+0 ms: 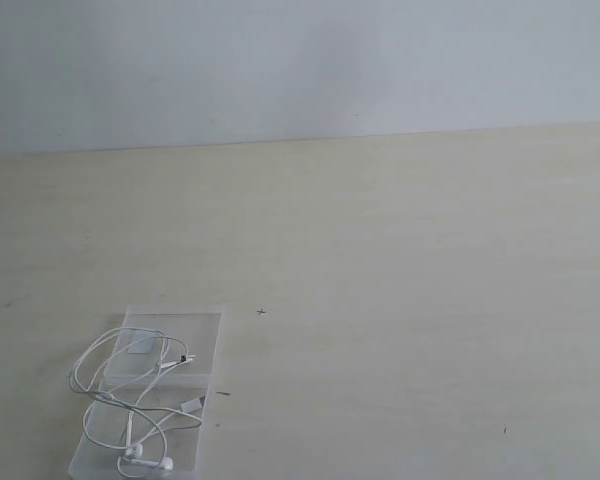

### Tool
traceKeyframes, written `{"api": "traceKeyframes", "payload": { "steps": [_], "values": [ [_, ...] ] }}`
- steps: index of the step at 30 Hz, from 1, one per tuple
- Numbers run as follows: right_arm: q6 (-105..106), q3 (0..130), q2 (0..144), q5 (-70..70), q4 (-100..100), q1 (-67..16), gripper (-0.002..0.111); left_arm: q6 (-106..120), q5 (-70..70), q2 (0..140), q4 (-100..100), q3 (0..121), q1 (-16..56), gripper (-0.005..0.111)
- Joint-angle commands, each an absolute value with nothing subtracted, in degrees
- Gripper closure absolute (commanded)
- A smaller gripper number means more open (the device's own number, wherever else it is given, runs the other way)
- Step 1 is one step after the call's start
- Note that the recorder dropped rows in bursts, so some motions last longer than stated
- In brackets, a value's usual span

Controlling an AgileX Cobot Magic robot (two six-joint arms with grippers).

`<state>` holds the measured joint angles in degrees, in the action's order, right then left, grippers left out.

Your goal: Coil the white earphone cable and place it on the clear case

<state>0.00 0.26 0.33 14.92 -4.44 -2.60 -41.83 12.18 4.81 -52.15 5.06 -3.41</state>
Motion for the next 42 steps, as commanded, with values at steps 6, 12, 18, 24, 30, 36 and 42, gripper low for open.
{"api": "traceKeyframes", "payload": {
  "steps": [6, 12, 18, 24, 30, 36, 42],
  "values": [
    [0.0, 0.0, 0.0, 14.69, -4.44, -2.32, 0.108, -9.1, 3.04, 4.31, 2.21, 4.04, -3.56, 0.107],
    [0.0, 0.0, 0.0, 14.69, -4.44, -2.32, 0.108, -9.1, -5.71, 3.72, 1.59, 0.0, -3.56, 0.107],
    [0.0, 0.0, 0.0, 14.69, -4.44, -2.32, 0.108, -5.68, -19.81, 0.0, 0.0, 0.0, -3.56, 0.107],
    [0.0, 0.0, 0.0, 14.69, -4.44, -2.32, 0.108, -0.54, -20.23, 0.0, 0.44, 0.0, -3.56, 0.107],
    [0.0, 0.0, 0.0, 14.69, -4.44, -2.32, 0.108, 1.75, -20.23, 0.0, 0.81, 0.0, -3.56, 0.107],
    [0.0, 0.0, 0.0, 14.69, -4.44, -2.32, 0.108, 3.03, -20.38, 0.0, 1.62, 0.0, -4.78, 0.107],
    [0.0, 0.0, 0.0, 14.69, -4.44, -2.32, 0.108, 2.92, -20.38, 0.0, 3.01, 0.0, -5.06, 0.107]
  ]
}}
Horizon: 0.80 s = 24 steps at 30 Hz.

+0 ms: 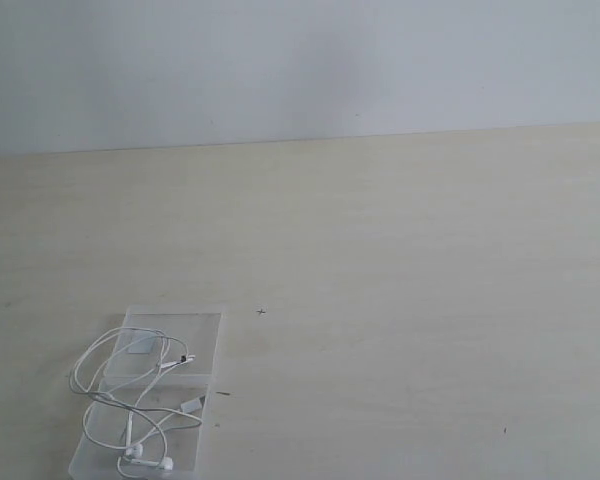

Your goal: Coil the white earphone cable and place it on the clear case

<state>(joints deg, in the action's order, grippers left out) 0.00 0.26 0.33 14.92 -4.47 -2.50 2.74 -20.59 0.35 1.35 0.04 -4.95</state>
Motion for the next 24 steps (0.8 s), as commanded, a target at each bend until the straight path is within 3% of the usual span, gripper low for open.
{"api": "traceKeyframes", "payload": {
  "steps": [1, 24],
  "values": [
    [0.0, 0.0, 0.0, 14.69, -4.44, -2.32, 0.108, 2.92, -20.38, 0.0, 3.38, 0.0, -5.06, 0.107],
    [0.0, 0.0, 0.0, 14.69, -4.56, -2.32, 0.108, 2.72, -20.28, 0.0, 5.09, 0.0, -5.06, 0.107]
  ]
}}
